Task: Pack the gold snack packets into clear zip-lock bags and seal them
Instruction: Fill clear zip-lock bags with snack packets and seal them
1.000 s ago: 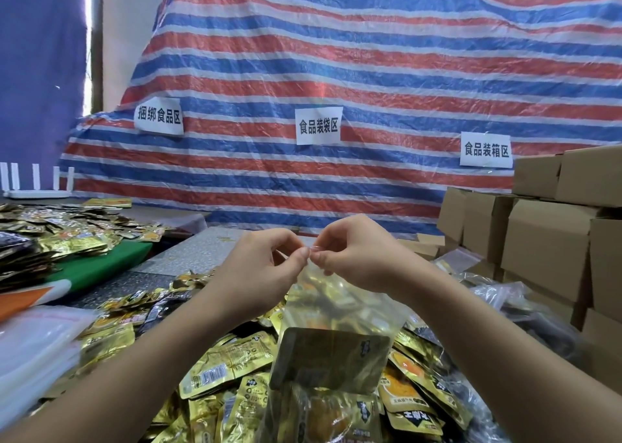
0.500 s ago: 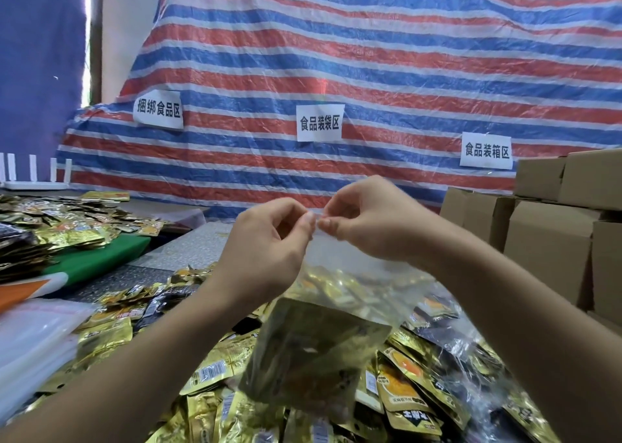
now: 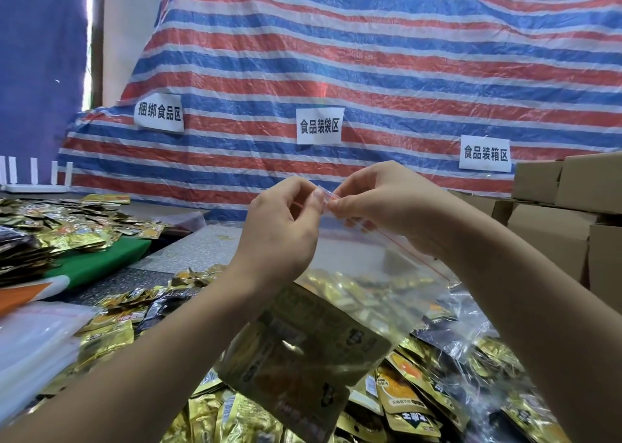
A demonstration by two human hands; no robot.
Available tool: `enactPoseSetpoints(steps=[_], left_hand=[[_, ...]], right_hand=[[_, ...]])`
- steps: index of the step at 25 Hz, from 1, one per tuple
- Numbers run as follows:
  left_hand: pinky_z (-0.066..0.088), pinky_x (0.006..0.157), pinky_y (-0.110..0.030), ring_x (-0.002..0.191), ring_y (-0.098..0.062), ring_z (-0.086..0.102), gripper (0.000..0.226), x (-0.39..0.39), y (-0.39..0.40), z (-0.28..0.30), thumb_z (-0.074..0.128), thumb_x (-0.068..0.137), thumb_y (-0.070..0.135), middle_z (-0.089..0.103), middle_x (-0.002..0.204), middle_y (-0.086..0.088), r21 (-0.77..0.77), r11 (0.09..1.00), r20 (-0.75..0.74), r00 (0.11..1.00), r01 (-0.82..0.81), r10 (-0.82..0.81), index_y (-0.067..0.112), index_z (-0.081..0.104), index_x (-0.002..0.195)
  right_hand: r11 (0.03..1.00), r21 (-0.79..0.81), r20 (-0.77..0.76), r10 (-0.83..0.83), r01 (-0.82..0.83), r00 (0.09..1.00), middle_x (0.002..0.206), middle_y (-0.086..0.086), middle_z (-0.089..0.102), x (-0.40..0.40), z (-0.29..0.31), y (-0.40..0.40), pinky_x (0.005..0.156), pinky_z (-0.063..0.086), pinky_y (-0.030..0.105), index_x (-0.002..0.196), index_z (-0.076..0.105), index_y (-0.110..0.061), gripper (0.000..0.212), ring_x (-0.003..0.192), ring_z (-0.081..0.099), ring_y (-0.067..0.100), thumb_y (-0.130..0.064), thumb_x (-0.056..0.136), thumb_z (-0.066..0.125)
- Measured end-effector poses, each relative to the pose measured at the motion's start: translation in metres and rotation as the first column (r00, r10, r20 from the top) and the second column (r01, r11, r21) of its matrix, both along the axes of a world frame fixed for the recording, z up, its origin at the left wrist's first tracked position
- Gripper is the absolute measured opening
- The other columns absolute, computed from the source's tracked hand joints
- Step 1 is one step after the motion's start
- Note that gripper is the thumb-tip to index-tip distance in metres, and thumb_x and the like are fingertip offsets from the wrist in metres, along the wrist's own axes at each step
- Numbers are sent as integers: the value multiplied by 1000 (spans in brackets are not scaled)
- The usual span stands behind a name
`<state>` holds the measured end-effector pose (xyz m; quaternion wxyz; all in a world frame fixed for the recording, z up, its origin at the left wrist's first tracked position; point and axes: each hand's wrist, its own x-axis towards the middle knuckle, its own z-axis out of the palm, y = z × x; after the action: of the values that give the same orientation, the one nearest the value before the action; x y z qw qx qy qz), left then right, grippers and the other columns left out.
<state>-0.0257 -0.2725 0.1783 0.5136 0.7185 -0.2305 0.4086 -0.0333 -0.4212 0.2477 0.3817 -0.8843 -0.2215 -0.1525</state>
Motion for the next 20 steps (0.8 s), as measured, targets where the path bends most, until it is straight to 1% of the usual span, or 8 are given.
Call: enactPoseSetpoints(steps=[2,5,8,10,13,16,20], left_hand=[[40,49,-22,55,-6,50,21,0,-1,-4,53,100,25,59,63,4,0,1000,7,1000,6,-6,21,64,83],[36,48,-22,52,-5,45,22,0,-5,-11,54,100,21,53,58,8,-63,998,6,1000,-2,3,20,63,80],[34,46,-16,52,-4,44,23,1,-8,-13,54,100,20,52,58,8,-130,990,20,998,-62,65,20,60,77],[37,46,-16,54,-4,46,23,3,-6,-13,54,100,21,54,61,7,-158,983,34,995,-92,99,21,58,77],[36,47,-17,53,-3,44,24,8,0,-12,54,100,21,52,61,9,-166,979,37,991,-117,125,21,56,76],[36,48,-16,54,-3,45,24,12,7,-11,53,100,22,51,61,11,-176,975,21,990,-136,142,22,56,76],[35,46,-14,54,-2,45,23,13,9,-12,53,101,22,51,62,10,-164,978,28,990,-131,137,21,56,78]], right_hand=[[998,-57,20,-18,20,1000,67,4,68,-1,-3,2,58,46,23,79,75,-12,22,57,56,5,-31,90,73],[992,-124,37,-16,21,999,69,7,62,-4,-12,5,62,43,34,77,72,-11,29,63,50,15,-33,95,66],[989,-141,63,-38,46,997,68,4,62,-5,-17,3,62,44,34,75,69,-15,29,62,50,14,-34,96,64],[988,-143,67,-45,54,997,69,2,64,-4,-20,0,64,46,33,75,69,-15,27,62,52,12,-31,96,64],[982,-175,62,-55,65,997,69,-3,65,-4,-27,-10,66,48,30,76,68,-18,24,64,56,9,-30,96,63],[975,-205,59,-70,81,996,69,-4,64,-4,-32,-20,64,47,27,77,66,-20,22,63,56,7,-29,97,63],[969,-231,56,-71,82,996,71,-3,63,-6,-39,-30,65,49,32,81,65,-21,20,64,54,10,-30,98,60]])
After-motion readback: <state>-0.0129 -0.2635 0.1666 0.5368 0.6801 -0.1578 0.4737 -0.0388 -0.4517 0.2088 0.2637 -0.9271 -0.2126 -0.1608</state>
